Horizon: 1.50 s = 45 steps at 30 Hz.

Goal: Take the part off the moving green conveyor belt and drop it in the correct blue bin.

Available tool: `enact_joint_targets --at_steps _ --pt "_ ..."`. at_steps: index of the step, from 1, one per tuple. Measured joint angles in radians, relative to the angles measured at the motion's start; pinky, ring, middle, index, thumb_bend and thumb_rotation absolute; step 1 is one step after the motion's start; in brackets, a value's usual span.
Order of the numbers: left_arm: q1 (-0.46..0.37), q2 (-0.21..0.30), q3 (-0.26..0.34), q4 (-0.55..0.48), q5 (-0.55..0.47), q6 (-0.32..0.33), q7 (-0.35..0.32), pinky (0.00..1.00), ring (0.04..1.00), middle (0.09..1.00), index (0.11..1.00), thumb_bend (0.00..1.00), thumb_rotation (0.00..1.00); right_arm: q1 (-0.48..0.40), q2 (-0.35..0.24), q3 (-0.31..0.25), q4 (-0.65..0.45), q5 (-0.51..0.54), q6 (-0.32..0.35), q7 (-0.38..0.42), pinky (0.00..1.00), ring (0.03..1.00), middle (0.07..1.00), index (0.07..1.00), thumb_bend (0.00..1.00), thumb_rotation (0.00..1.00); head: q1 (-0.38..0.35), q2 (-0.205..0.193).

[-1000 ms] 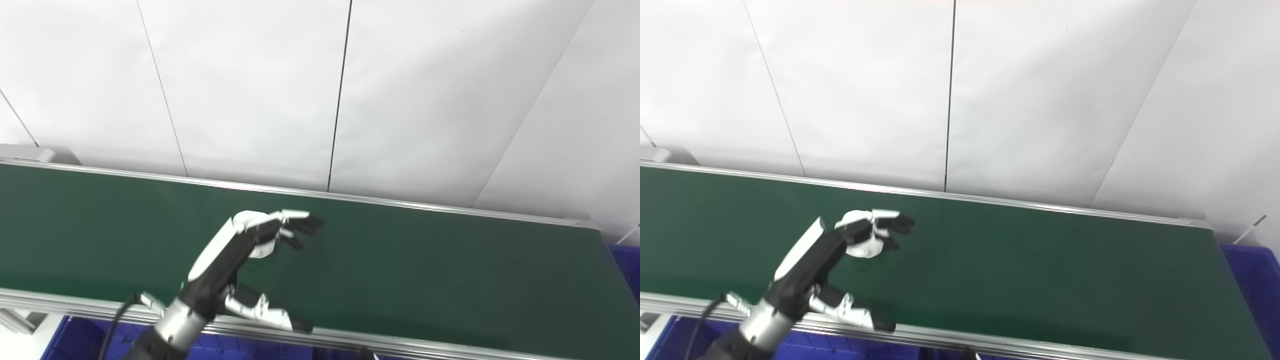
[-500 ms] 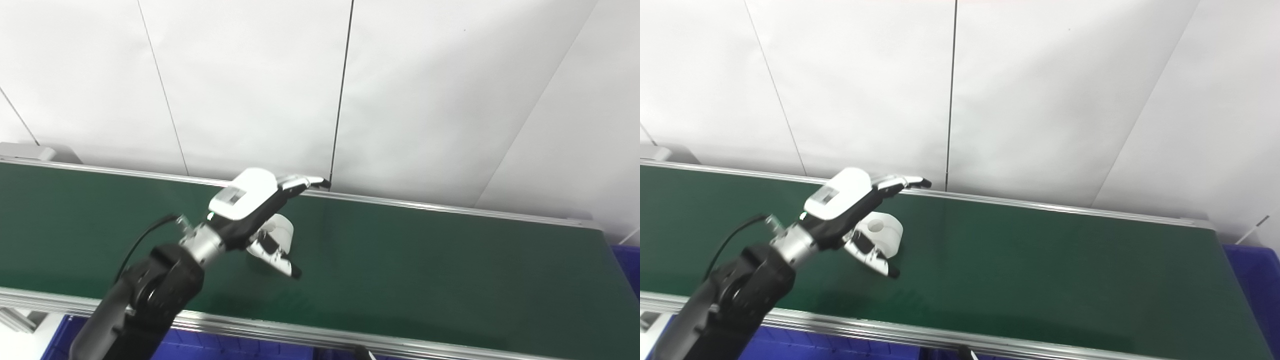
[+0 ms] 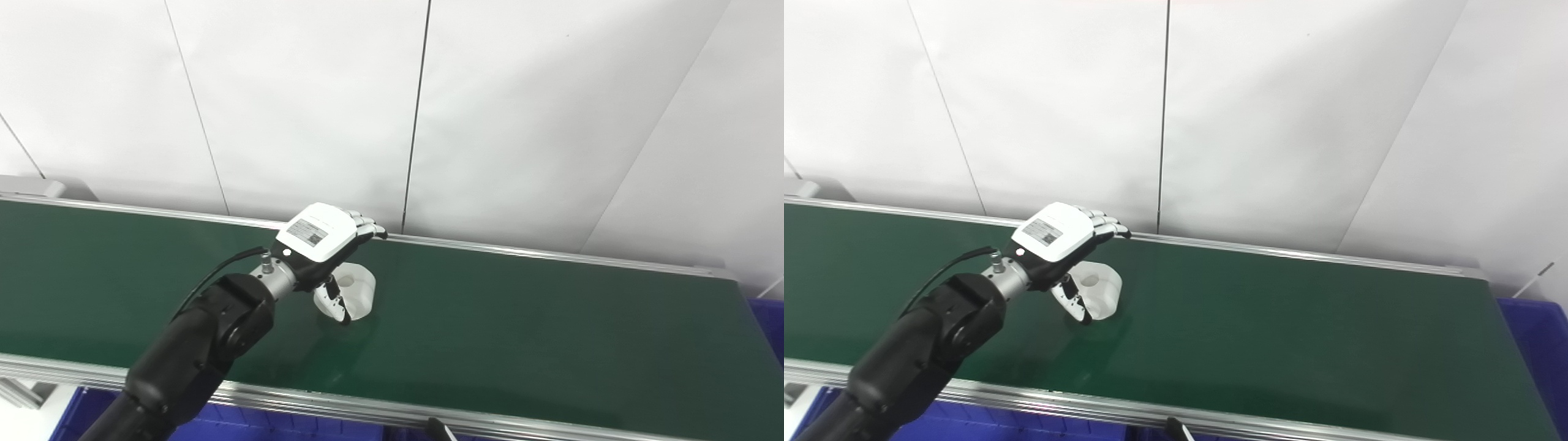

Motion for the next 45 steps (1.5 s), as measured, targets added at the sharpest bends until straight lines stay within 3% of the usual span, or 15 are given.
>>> enact_joint_targets --at_steps 3,6,10,14,20,22,23,24,25,26,28,34,42,45 --pt "-0.014 -0.025 -0.015 0.046 0.0 0.018 -0.004 0.85 0.894 0.873 0.854 0.99 0.27 0.0 0.003 0.0 -0.003 -0.005 0.0 0.0 0.86 0.911 0.95 0.953 0.95 0.96 0.0 0.0" --pt "-0.031 -0.042 -0.045 0.09 0.001 0.042 -0.043 0.82 0.874 0.857 0.838 1.0 0.28 0.001 0.003 0.0 -0.004 -0.006 0.0 0.0 0.87 0.912 0.948 0.953 0.96 0.95 0.005 0.011" --pt "-0.031 -0.061 -0.055 0.152 -0.003 0.055 -0.04 0.79 0.845 0.835 0.823 1.0 0.28 0.01 0.003 0.0 -0.028 -0.004 0.0 0.0 0.87 0.915 0.949 0.954 0.95 0.95 0.0 0.02" --pt "-0.03 -0.072 -0.053 0.196 -0.03 0.057 -0.013 0.79 0.831 0.818 0.807 0.99 0.28 0.013 0.004 0.002 -0.031 -0.007 0.0 0.0 0.87 0.914 0.949 0.956 0.95 0.96 -0.012 0.035" --pt "-0.029 -0.127 -0.06 0.267 -0.063 0.072 0.083 0.74 0.787 0.78 0.763 0.94 0.25 0.027 0.004 0.004 -0.058 -0.013 0.002 0.0 0.88 0.911 0.948 0.956 0.93 0.96 -0.015 0.048" --pt "-0.031 -0.136 -0.077 0.271 -0.05 0.077 0.093 0.66 0.703 0.729 0.701 0.88 0.11 0.032 0.005 0.004 -0.074 -0.013 0.002 0.0 0.88 0.909 0.946 0.957 0.92 0.96 -0.015 0.058" --pt "-0.035 -0.139 -0.089 0.273 -0.048 0.078 0.098 0.57 0.608 0.672 0.637 0.82 0.03 0.032 0.006 0.005 -0.077 -0.013 0.003 0.0 0.88 0.906 0.947 0.96 0.92 0.96 -0.015 0.061" --pt "-0.039 -0.141 -0.1 0.279 -0.046 0.079 0.107 0.57 0.608 0.672 0.637 0.82 0.03 0.033 0.007 0.005 -0.08 -0.013 0.003 0.0 0.88 0.906 0.947 0.96 0.92 0.96 -0.015 0.061" --pt "-0.044 -0.145 -0.106 0.284 -0.046 0.079 0.12 0.48 0.521 0.635 0.551 0.63 0.01 0.035 0.007 0.005 -0.084 -0.013 0.004 0.0 0.88 0.904 0.948 0.962 0.92 0.96 -0.014 0.069" --pt "-0.047 -0.151 -0.117 0.288 -0.045 0.078 0.14 0.44 0.491 0.617 0.522 0.56 0.01 0.038 0.007 0.006 -0.09 -0.013 0.005 0.0 0.88 0.904 0.949 0.963 0.92 0.96 -0.014 0.069" --pt "-0.049 -0.165 -0.131 0.29 -0.025 0.079 0.164 0.39 0.432 0.564 0.49 0.51 0.0 0.04 0.008 0.006 -0.097 -0.012 0.006 0.001 0.88 0.904 0.949 0.964 0.92 0.97 -0.014 0.078" --pt "-0.048 -0.172 -0.134 0.289 -0.028 0.091 0.182 0.39 0.422 0.521 0.491 0.5 0.0 0.049 0.009 0.006 -0.107 0.002 0.032 0.006 0.9 0.916 0.952 0.967 0.93 0.96 -0.014 0.087" --pt "-0.047 -0.165 -0.147 0.271 -0.028 0.098 0.182 0.4 0.437 0.536 0.472 0.5 0.0 0.051 0.009 0.006 -0.113 0.016 0.033 0.014 0.9 0.912 0.954 0.971 0.92 0.97 -0.014 0.095" --pt "-0.048 -0.155 -0.147 0.227 -0.029 0.098 0.171 0.36 0.421 0.544 0.473 0.5 0.0 0.05 0.009 0.007 -0.122 0.016 0.034 0.015 0.9 0.914 0.957 0.974 0.92 0.97 -0.012 0.1"
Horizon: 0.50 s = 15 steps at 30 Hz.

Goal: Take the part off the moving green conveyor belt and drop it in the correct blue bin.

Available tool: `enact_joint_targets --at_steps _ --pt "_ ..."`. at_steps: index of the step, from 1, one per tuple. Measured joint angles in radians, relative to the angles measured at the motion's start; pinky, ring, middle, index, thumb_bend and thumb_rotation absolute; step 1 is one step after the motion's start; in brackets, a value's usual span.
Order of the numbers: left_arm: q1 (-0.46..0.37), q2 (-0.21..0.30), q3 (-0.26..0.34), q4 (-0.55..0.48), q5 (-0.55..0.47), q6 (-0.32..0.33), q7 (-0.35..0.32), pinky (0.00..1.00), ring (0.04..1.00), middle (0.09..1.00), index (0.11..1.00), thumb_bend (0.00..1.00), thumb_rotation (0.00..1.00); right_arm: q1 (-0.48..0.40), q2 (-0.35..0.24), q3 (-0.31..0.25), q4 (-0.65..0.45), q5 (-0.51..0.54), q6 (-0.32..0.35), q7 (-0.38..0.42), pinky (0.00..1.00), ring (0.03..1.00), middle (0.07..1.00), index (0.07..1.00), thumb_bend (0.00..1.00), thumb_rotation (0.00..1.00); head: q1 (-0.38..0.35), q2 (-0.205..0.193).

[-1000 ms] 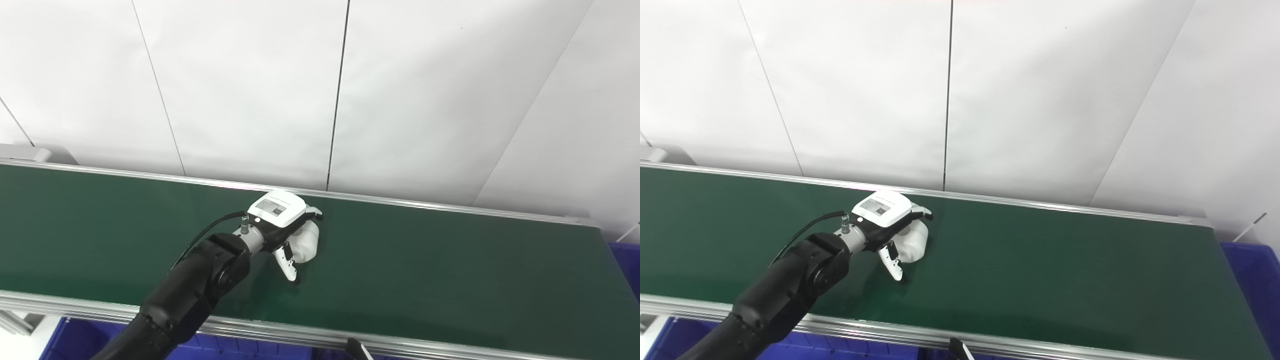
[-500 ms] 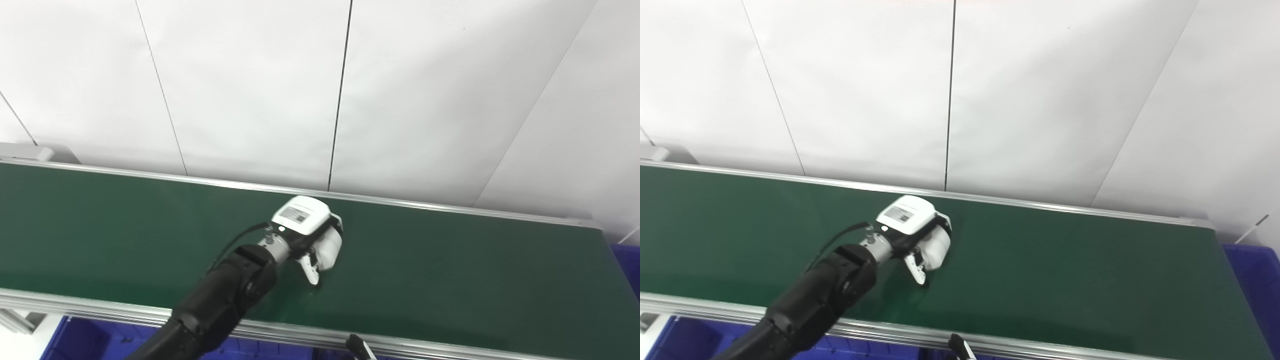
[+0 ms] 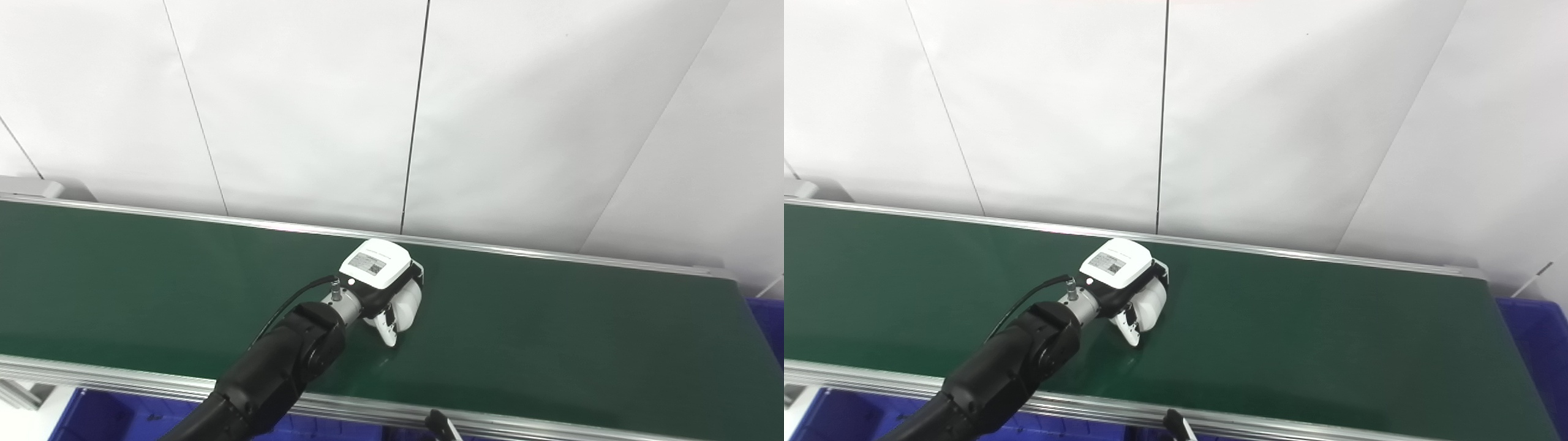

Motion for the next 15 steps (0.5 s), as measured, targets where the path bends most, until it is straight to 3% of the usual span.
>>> enact_joint_targets --at_steps 7,11,12,15 --pt "0.0 0.033 0.023 -0.159 -0.023 0.003 -0.079 0.33 0.405 0.54 0.491 0.5 0.0 0.007 -0.003 0.001 -0.043 0.003 0.043 0.014 0.92 0.917 0.962 0.979 0.9 0.98 0.044 0.052" --pt "0.01 0.054 0.065 -0.359 -0.049 0.019 -0.16 0.26 0.443 0.474 0.498 0.5 0.0 0.007 -0.011 -0.002 -0.083 0.01 0.075 0.023 0.93 0.928 0.974 0.992 0.89 1.0 0.095 0.101" --pt "0.012 0.056 0.075 -0.397 -0.059 0.021 -0.173 0.3 0.422 0.492 0.506 0.5 0.0 0.008 -0.014 -0.004 -0.092 0.012 0.081 0.024 0.92 0.926 0.973 0.993 0.89 1.0 0.095 0.101" --pt "0.038 0.057 0.1 -0.503 -0.065 0.033 -0.209 0.37 0.413 0.511 0.511 0.5 0.0 0.013 -0.026 -0.01 -0.129 0.022 0.109 0.026 0.91 0.922 0.97 0.991 0.89 1.0 0.152 0.162"
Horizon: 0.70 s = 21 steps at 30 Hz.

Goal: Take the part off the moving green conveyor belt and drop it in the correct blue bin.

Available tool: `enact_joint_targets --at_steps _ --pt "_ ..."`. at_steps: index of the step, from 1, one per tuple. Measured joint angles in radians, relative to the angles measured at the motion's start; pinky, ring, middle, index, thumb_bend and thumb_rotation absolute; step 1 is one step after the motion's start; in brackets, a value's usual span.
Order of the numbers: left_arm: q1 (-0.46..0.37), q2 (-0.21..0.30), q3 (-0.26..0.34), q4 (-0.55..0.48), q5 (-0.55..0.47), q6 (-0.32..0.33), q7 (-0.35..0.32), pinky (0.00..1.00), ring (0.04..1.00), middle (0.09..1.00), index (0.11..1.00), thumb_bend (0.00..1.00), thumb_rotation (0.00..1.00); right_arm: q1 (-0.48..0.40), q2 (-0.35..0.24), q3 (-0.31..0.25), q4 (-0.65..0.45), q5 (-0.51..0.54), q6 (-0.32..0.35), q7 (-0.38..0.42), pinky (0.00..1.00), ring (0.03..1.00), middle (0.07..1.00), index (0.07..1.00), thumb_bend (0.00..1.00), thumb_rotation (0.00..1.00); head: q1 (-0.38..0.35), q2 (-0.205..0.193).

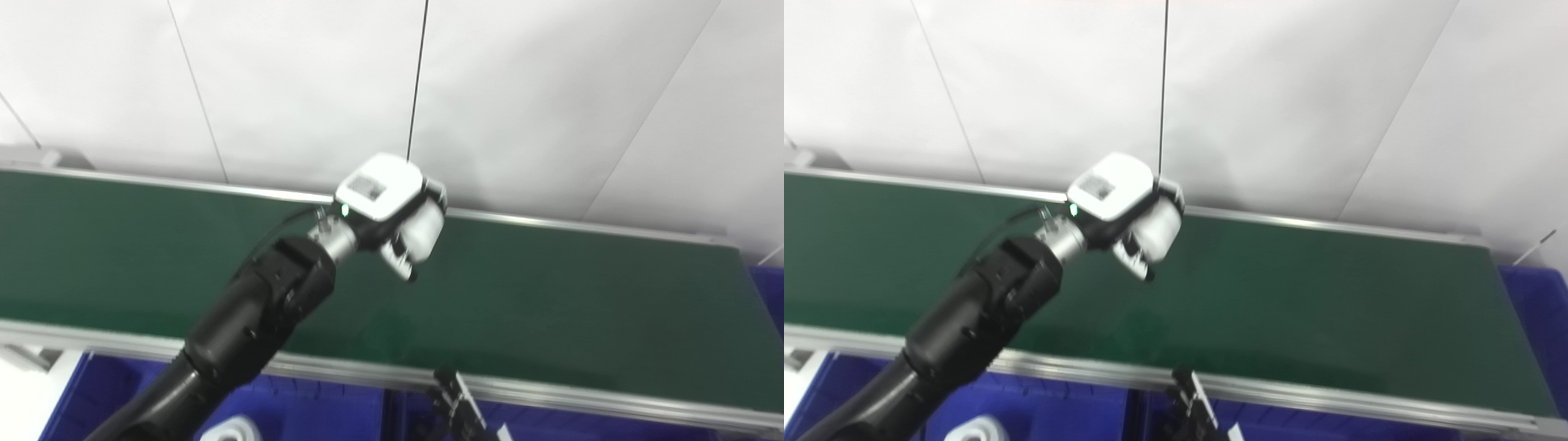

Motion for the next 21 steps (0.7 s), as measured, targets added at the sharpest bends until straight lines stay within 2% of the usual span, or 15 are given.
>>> enact_joint_targets --at_steps 4,5,6,9,10,15,18,21 --pt "0.081 0.0 0.032 -0.103 0.0 0.029 -0.071 0.36 0.394 0.513 0.52 0.5 0.0 0.001 -0.022 -0.011 -0.049 0.026 0.033 0.015 0.89 0.914 0.966 0.985 0.88 0.99 0.034 0.028" --pt "0.099 0.0 0.04 -0.128 0.001 0.033 -0.081 0.34 0.387 0.505 0.529 0.5 0.0 0.001 -0.027 -0.014 -0.06 0.033 0.045 0.017 0.89 0.911 0.965 0.984 0.88 0.99 0.067 0.058" --pt "0.123 0.001 0.053 -0.164 0.001 0.04 -0.098 0.31 0.422 0.485 0.515 0.5 0.0 0.0 -0.034 -0.016 -0.074 0.038 0.057 0.02 0.89 0.909 0.964 0.984 0.88 0.99 0.093 0.074" --pt "0.172 0.007 0.088 -0.241 0.001 0.054 -0.127 0.29 0.443 0.459 0.513 0.5 0.0 -0.003 -0.054 -0.027 -0.109 0.055 0.086 0.036 0.88 0.9 0.959 0.985 0.87 0.99 0.131 0.095" --pt "0.188 0.011 0.1 -0.267 0.001 0.057 -0.141 0.31 0.418 0.485 0.515 0.5 0.0 -0.003 -0.059 -0.032 -0.122 0.061 0.101 0.038 0.88 0.899 0.957 0.985 0.87 0.99 0.164 0.11" --pt "0.316 0.051 0.154 -0.42 -0.001 0.058 -0.209 0.36 0.407 0.512 0.512 0.5 0.0 -0.004 -0.09 -0.054 -0.166 0.094 0.126 0.05 0.87 0.893 0.956 0.985 0.85 0.98 0.216 0.129" --pt "0.388 0.067 0.177 -0.461 -0.007 0.058 -0.234 0.34 0.383 0.484 0.535 0.5 0.0 -0.008 -0.102 -0.058 -0.17 0.103 0.145 0.059 0.87 0.891 0.957 0.986 0.85 0.98 0.247 0.135" --pt "0.511 0.078 0.213 -0.53 -0.023 0.056 -0.246 0.34 0.402 0.506 0.513 0.5 0.0 -0.008 -0.108 -0.066 -0.185 0.119 0.165 0.069 0.87 0.893 0.958 0.989 0.85 0.97 0.267 0.129"
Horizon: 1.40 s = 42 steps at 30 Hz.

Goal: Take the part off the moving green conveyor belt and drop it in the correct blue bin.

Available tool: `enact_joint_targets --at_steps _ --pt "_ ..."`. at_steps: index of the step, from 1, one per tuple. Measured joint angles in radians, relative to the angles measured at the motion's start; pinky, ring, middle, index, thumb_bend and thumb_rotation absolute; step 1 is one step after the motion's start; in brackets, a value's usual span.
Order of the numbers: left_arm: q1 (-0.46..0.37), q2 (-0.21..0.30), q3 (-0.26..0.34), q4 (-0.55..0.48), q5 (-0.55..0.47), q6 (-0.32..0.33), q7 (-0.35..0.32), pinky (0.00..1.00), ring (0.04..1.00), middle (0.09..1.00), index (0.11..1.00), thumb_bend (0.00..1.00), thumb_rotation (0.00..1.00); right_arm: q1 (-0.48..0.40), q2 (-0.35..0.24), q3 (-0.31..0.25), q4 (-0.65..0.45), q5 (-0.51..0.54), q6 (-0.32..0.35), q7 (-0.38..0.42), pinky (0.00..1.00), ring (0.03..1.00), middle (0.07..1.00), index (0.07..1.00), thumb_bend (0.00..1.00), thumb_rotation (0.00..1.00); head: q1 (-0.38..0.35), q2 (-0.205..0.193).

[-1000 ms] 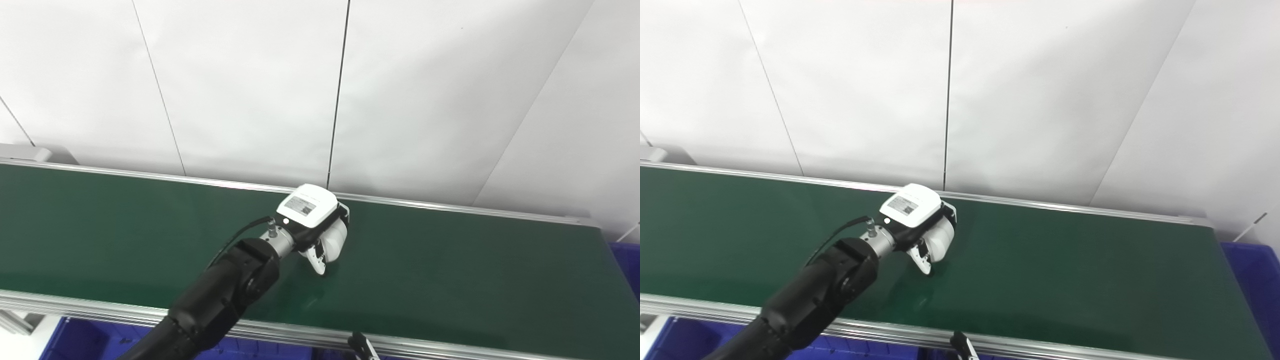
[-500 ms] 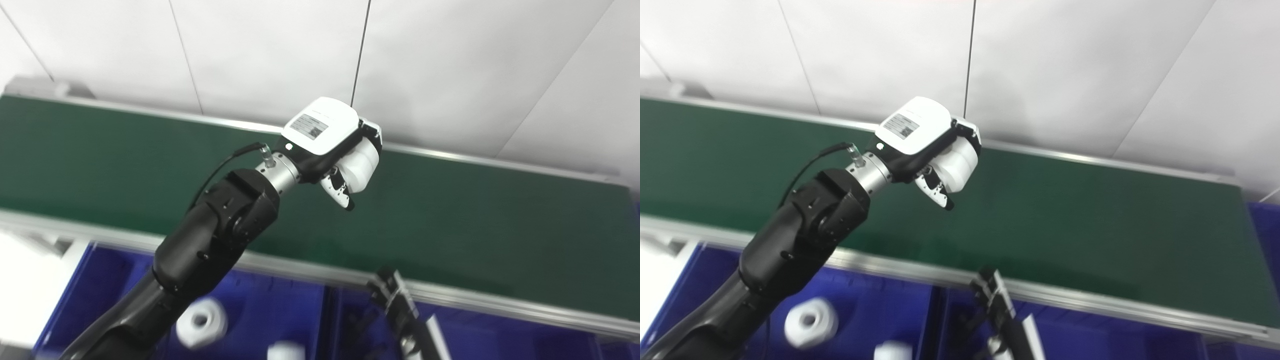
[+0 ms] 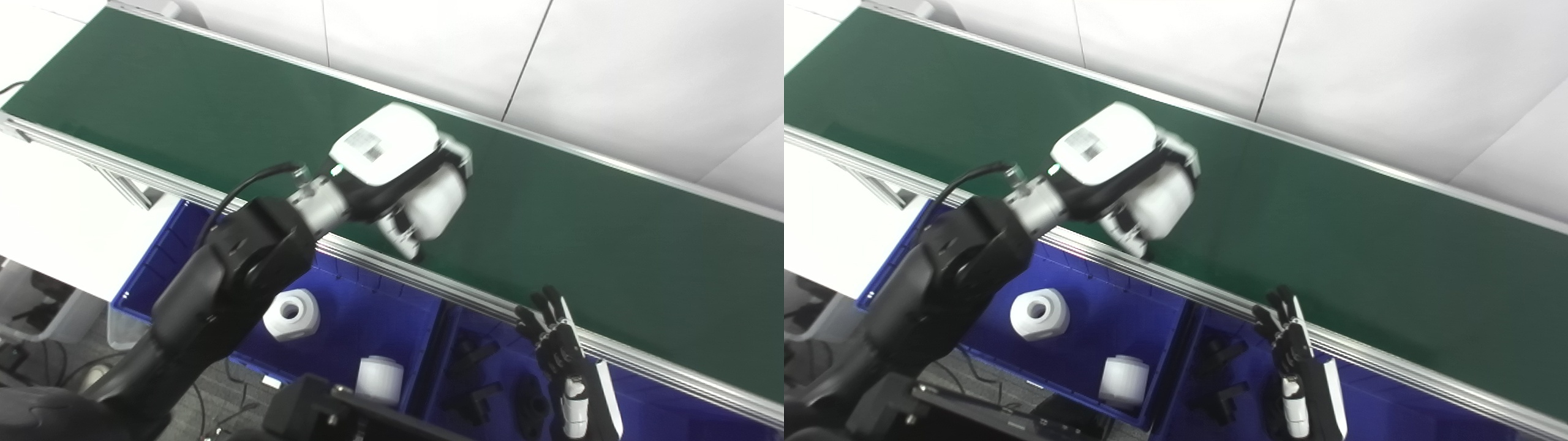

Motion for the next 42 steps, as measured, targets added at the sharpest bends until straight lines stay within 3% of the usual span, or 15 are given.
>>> enact_joint_targets --at_steps 3,5,8,17,21,24,32,42 --pt "0.12 -0.003 0.022 -0.022 0.0 -0.018 0.027 0.27 0.355 0.478 0.54 0.49 0.0 0.001 -0.009 -0.008 -0.005 0.007 0.003 0.006 0.87 0.896 0.957 0.99 0.84 0.97 0.005 -0.003" --pt "0.201 -0.005 0.041 -0.021 -0.002 -0.043 0.058 0.36 0.404 0.491 0.521 0.5 0.0 0.003 -0.011 -0.013 -0.005 0.011 0.003 0.007 0.86 0.889 0.951 0.981 0.85 0.97 0.005 -0.006" --pt "0.302 -0.005 0.065 -0.015 -0.024 -0.081 0.112 0.4 0.426 0.508 0.501 0.5 0.0 0.003 -0.012 -0.016 -0.005 0.011 0.003 0.008 0.85 0.887 0.948 0.977 0.85 0.98 -0.001 -0.011" --pt "0.431 -0.011 0.094 0.103 -0.008 -0.188 0.274 0.4 0.417 0.504 0.502 0.5 0.0 0.02 -0.011 -0.011 -0.002 0.019 0.003 0.008 0.87 0.889 0.949 0.971 0.85 0.96 -0.008 -0.012" --pt "0.437 -0.013 0.098 0.178 0.018 -0.242 0.369 0.43 0.433 0.505 0.492 0.5 0.0 0.023 -0.006 -0.004 -0.003 0.025 0.003 0.009 0.87 0.889 0.947 0.968 0.85 0.96 -0.003 -0.011" --pt "0.425 -0.018 0.083 0.262 0.06 -0.249 0.399 0.45 0.43 0.503 0.502 0.5 0.0 0.023 -0.003 0.0 -0.004 0.03 0.003 0.009 0.87 0.889 0.945 0.968 0.86 0.95 0.0 -0.011" --pt "0.298 -0.03 0.019 0.481 0.09 -0.257 0.454 0.44 0.428 0.507 0.502 0.5 0.0 0.012 0.005 0.011 -0.003 0.034 0.004 0.009 0.87 0.893 0.948 0.975 0.87 0.95 -0.009 -0.021" --pt "0.23 -0.004 -0.031 0.603 0.093 -0.254 0.462 0.46 0.428 0.507 0.494 0.5 0.0 0.001 0.024 0.015 0.002 0.018 0.004 0.008 0.87 0.897 0.956 0.975 0.87 0.95 -0.04 -0.025"
